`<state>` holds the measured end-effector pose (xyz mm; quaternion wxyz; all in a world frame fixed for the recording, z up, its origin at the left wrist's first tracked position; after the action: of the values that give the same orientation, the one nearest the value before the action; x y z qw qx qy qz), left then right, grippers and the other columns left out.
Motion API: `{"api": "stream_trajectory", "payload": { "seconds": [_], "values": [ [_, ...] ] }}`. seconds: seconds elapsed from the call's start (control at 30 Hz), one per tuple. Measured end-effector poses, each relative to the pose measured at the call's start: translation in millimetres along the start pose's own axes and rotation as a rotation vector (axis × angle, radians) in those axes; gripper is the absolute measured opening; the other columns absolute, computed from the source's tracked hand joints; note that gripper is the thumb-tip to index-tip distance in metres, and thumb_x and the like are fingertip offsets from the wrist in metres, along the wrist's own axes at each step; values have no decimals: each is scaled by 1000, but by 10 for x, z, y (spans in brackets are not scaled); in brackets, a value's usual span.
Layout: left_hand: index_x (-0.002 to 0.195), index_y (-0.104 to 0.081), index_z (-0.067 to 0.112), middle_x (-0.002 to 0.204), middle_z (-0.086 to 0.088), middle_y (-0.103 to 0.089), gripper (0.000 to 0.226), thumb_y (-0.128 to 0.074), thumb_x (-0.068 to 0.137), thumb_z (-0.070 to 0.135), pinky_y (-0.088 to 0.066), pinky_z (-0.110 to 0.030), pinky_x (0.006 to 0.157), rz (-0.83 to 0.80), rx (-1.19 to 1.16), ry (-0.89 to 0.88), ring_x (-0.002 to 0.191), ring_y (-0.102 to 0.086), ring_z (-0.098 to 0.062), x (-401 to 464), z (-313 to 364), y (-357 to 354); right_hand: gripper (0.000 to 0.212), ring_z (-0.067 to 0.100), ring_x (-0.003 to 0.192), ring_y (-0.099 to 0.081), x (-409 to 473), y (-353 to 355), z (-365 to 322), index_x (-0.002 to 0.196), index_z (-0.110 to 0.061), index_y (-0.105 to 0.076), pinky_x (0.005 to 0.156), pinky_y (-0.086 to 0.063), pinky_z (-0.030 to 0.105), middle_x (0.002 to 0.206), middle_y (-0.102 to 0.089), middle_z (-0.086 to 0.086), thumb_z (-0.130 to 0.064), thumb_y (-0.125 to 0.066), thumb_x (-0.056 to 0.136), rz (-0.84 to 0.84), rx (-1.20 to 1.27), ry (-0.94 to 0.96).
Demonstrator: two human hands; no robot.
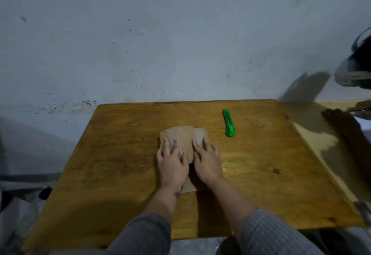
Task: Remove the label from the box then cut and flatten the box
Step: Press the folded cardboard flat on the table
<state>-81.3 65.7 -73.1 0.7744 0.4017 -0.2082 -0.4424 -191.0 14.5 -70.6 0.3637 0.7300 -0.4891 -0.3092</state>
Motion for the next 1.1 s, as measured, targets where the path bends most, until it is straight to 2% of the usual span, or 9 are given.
{"api": "stream_trajectory", "payload": {
  "seconds": [0.23,0.33,0.6,0.87,1.0,1.1],
  "values": [
    [149,-27,28,161,1,-7,55,-43,98,40,-16,-39,118,40,-106,-78,144,-8,-29,-1325,629,-183,46,32,142,-13,-1167,629,670,143,-34,-33,115,-15,35,159,-15,4,-25,-37,98,35,107,22],
    [150,-26,27,161,-1,-7,56,-41,97,42,-15,-38,117,39,-104,-85,144,-8,-30,-1971,898,-424,46,32,143,-12,-1742,884,1109,143,-34,-35,116,-14,35,158,-16,3,-26,-38,97,50,110,3],
    [148,-30,26,160,-1,-15,58,-45,96,44,-18,-36,115,-150,-130,-116,143,-14,-27,-3327,1378,-1289,45,30,140,-18,-3035,1152,2398,141,-34,-38,114,-21,37,157,-19,3,-30,-39,96,45,71,-203],
    [147,-33,26,158,-2,-23,58,-48,94,45,-18,-36,116,-506,7,-116,144,-20,-25,-4071,1011,-2480,45,31,140,-25,-3930,409,3588,140,-38,-39,114,-18,35,156,-24,4,-34,-42,95,-93,158,-505],
    [145,-37,23,157,-3,-26,59,-53,92,43,-27,-39,114,-695,55,-90,140,-30,-28,-4242,577,-3344,43,26,143,-22,-4124,-270,4263,141,-36,-38,116,-17,37,156,-24,4,-35,-38,97,-211,186,-630],
    [147,-34,22,158,-3,-22,61,-52,92,43,-28,-37,114,-807,112,-65,141,-28,-29,-4241,211,-4081,44,27,142,-26,-4109,-865,4817,140,-39,-38,116,-21,38,157,-24,1,-39,-37,96,-264,228,-718]
  ]
}}
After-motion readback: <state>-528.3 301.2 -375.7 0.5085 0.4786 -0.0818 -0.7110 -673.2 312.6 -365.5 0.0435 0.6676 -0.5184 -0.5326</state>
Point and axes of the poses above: each hand's wrist, its own x-axis towards the middle knuckle, its own y-axis out of the back of the hand, z = x × y, the point moved 5 cm from there along x, towards the middle knuckle
